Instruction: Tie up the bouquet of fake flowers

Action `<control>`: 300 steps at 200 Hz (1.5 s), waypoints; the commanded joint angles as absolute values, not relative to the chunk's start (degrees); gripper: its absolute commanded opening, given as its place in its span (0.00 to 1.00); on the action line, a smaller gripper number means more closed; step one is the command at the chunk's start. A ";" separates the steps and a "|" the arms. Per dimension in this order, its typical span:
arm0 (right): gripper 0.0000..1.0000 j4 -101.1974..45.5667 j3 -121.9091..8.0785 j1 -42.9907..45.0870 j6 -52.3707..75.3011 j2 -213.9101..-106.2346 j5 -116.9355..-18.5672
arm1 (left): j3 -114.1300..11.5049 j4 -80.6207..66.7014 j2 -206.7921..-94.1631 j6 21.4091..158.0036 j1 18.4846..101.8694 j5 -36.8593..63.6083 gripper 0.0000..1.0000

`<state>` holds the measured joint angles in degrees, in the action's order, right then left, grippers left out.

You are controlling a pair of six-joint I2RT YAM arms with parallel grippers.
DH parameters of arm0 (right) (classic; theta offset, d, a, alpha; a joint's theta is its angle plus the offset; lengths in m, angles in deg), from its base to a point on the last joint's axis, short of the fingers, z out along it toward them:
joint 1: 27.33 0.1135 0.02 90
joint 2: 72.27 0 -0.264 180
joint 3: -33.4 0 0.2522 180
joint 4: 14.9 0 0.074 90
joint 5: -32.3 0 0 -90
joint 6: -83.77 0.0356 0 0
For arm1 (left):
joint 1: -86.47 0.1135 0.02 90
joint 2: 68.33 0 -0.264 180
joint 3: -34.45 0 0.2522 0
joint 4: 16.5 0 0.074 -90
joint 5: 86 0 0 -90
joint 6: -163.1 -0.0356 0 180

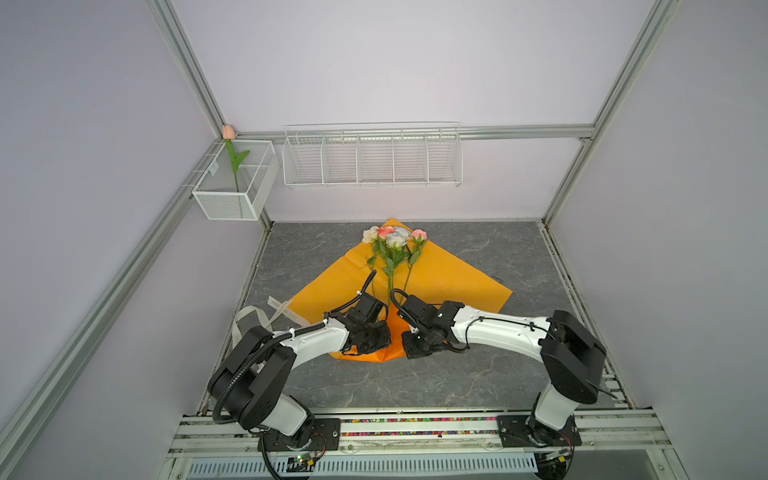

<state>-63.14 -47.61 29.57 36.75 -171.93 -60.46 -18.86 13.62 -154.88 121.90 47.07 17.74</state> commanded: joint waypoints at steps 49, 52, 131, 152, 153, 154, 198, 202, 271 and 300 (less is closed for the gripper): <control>0.13 -66.99 -45.82 28.29 38.31 -179.12 -56.73 | -18.82 16.80 -156.40 120.88 46.92 16.72 0.20; 0.13 -67.13 -45.65 28.19 38.31 -179.29 -56.66 | -18.78 16.81 -156.40 120.85 46.92 16.69 0.20; 0.14 -66.72 -43.18 26.69 37.69 -176.94 -58.86 | -17.72 17.38 -156.76 120.97 46.92 15.68 0.20; 0.14 -67.07 -42.51 26.68 37.48 -175.28 -58.86 | -17.55 17.58 -157.14 121.00 46.87 15.34 0.20; 0.14 -67.12 -42.46 26.65 37.46 -175.19 -58.85 | -17.54 17.57 -157.12 120.96 46.90 15.34 0.20; 0.14 -67.23 -42.39 26.69 37.50 -175.10 -58.80 | -17.54 17.57 -157.11 120.93 46.91 15.34 0.20; 0.14 -68.31 -40.42 26.05 37.72 -173.87 -56.98 | -17.53 17.79 -157.21 120.94 46.92 15.19 0.19; 0.14 -68.30 -40.27 25.93 37.67 -173.87 -56.96 | -17.59 17.97 -157.22 120.84 46.92 15.20 0.19; 0.14 -68.97 -39.25 22.55 36.22 -172.63 -57.98 | -17.80 18.09 -157.28 120.69 46.90 15.15 0.19; 0.13 -69.15 -37.23 22.49 36.35 -172.00 -57.49 | -17.94 18.34 -157.43 120.72 46.92 15.12 0.19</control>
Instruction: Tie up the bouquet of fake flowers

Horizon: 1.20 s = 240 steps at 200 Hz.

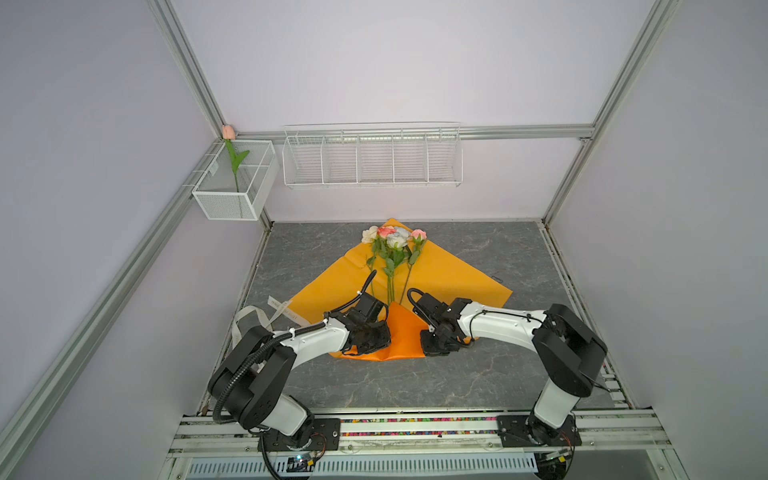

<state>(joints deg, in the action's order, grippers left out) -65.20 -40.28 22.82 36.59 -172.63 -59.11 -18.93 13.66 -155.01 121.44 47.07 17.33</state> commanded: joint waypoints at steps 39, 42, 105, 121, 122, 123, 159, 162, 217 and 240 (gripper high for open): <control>0.13 -70.46 -34.97 21.67 36.36 -170.24 -55.06 | -18.14 18.70 -157.20 120.47 46.87 14.91 0.19; 0.13 -70.55 -34.84 21.48 36.33 -170.08 -54.94 | -18.11 18.70 -157.23 120.48 46.91 14.86 0.19; 0.14 -70.70 -31.66 17.92 36.21 -167.26 -54.89 | -18.23 18.94 -157.29 120.34 46.94 14.87 0.19; 0.14 -70.72 -31.08 16.71 35.93 -166.59 -54.80 | -18.34 18.99 -157.44 120.24 46.99 14.90 0.19; 0.14 -70.70 -31.08 16.62 35.90 -166.54 -54.80 | -18.34 19.02 -157.40 120.27 46.95 14.95 0.19; 0.14 -70.69 -31.08 16.57 35.79 -166.56 -54.84 | -18.34 19.00 -157.38 120.24 46.98 14.92 0.19; 0.14 -71.90 -28.59 12.83 33.64 -165.12 -54.62 | -18.59 19.55 -157.14 119.99 46.95 14.87 0.19; 0.14 -71.98 -28.47 12.44 33.53 -164.97 -54.61 | -18.60 19.50 -157.11 119.97 47.00 14.82 0.19; 0.14 -73.18 -26.10 7.54 31.49 -163.35 -53.75 | -18.37 19.08 -157.40 120.14 47.00 15.04 0.19; 0.14 -73.25 -25.02 6.01 31.23 -162.31 -53.37 | -18.42 19.11 -157.54 120.12 47.00 15.23 0.19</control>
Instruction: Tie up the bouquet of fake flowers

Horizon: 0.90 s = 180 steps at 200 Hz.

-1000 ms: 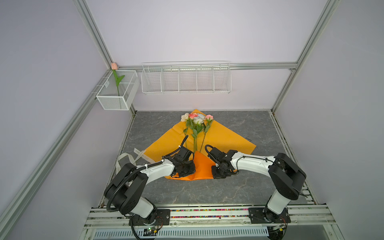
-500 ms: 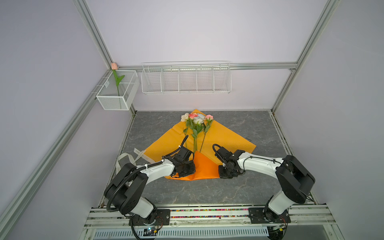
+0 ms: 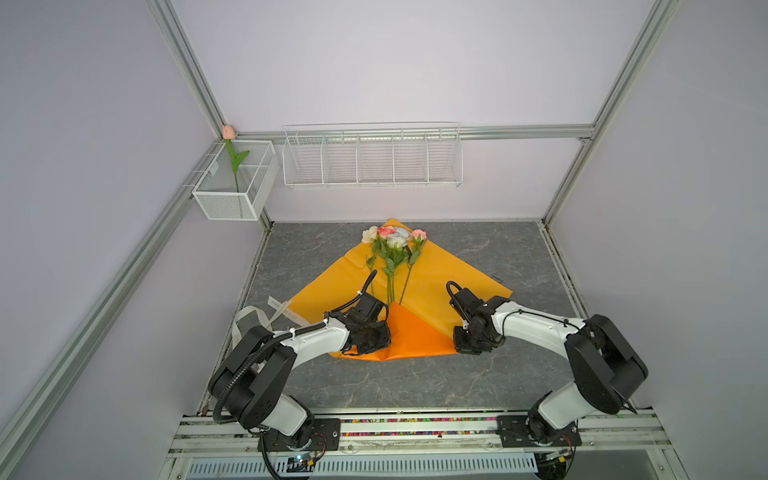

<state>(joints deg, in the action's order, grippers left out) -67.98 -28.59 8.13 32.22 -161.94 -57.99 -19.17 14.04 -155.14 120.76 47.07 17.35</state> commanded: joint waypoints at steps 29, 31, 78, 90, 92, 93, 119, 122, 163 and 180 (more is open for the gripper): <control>0.14 -74.44 -25.44 4.92 30.48 -159.44 -52.16 | -18.45 19.11 -157.12 120.08 46.99 15.34 0.19; 0.14 -74.56 -25.80 4.90 30.37 -159.19 -52.23 | -18.50 19.12 -157.13 120.13 47.00 15.41 0.20; 0.21 -68.70 -38.09 12.61 27.72 -155.24 -54.96 | -19.10 18.62 -155.20 119.86 47.00 16.79 0.22; 0.23 -64.46 -41.35 15.56 27.25 -158.59 -58.55 | -19.45 18.72 -154.62 119.82 47.00 16.86 0.22; 0.23 -63.81 -42.13 16.00 27.43 -159.29 -59.05 | -19.54 18.69 -154.53 119.83 46.96 16.97 0.22; 0.23 -63.46 -42.40 16.22 27.47 -159.59 -59.17 | -19.55 18.70 -154.45 119.80 46.98 16.95 0.22; 0.26 -54.44 -48.38 20.65 30.03 -168.91 -66.85 | -20.25 18.82 -152.71 119.42 46.99 17.56 0.25; 0.26 -54.06 -49.51 21.02 30.83 -170.51 -67.27 | -20.34 19.04 -152.48 119.42 46.99 17.41 0.25; 0.23 -49.66 -56.07 22.15 33.81 -181.03 -71.31 | -19.64 22.58 -148.59 120.49 48.06 13.97 0.26; 0.23 -47.88 -57.85 22.49 33.33 -183.50 -73.15 | -18.53 22.73 -147.59 120.10 49.23 14.37 0.26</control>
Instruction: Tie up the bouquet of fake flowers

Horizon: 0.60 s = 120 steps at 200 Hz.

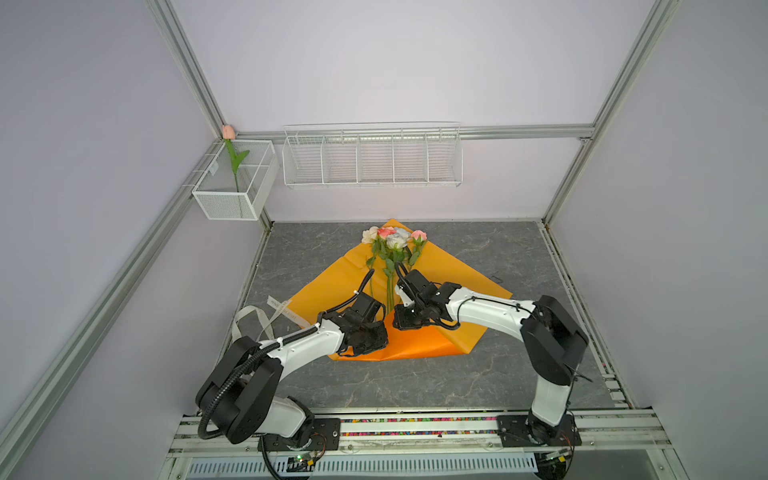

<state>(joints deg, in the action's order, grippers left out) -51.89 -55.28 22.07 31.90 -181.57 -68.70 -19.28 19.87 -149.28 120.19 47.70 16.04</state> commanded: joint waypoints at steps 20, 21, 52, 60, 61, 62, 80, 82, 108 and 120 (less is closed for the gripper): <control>0.22 -49.26 -61.04 22.93 33.26 -186.93 -73.53 | -16.91 23.14 -145.31 120.55 50.88 13.80 0.26; 0.22 -49.25 -61.13 22.98 33.16 -187.08 -73.44 | -16.83 23.12 -145.23 120.51 51.01 13.82 0.26; 0.22 -52.06 -64.00 23.38 32.21 -192.23 -71.36 | -16.87 25.40 -143.65 119.23 53.23 13.58 0.25; 0.21 -51.86 -63.70 23.45 32.09 -192.50 -70.38 | -16.93 25.80 -142.95 119.04 53.24 13.37 0.25; 0.21 -51.73 -63.64 23.41 32.09 -192.51 -70.28 | -16.93 25.81 -142.87 119.01 53.24 13.35 0.25; 0.21 -51.62 -63.53 23.35 32.13 -192.51 -70.19 | -16.93 25.82 -142.73 118.99 53.29 13.38 0.25; 0.21 -52.17 -63.39 23.46 30.67 -192.95 -69.61 | -17.47 28.10 -140.49 120.08 53.93 11.31 0.25; 0.21 -52.62 -63.52 23.40 30.30 -193.06 -69.44 | -17.53 28.30 -140.27 120.29 54.05 11.02 0.25; 0.20 -55.98 -62.38 22.75 27.22 -193.96 -68.47 | -18.62 31.02 -136.05 120.36 56.78 9.93 0.26; 0.18 -57.44 -60.36 22.20 26.55 -193.63 -67.15 | -19.00 31.76 -134.28 119.65 58.12 9.90 0.26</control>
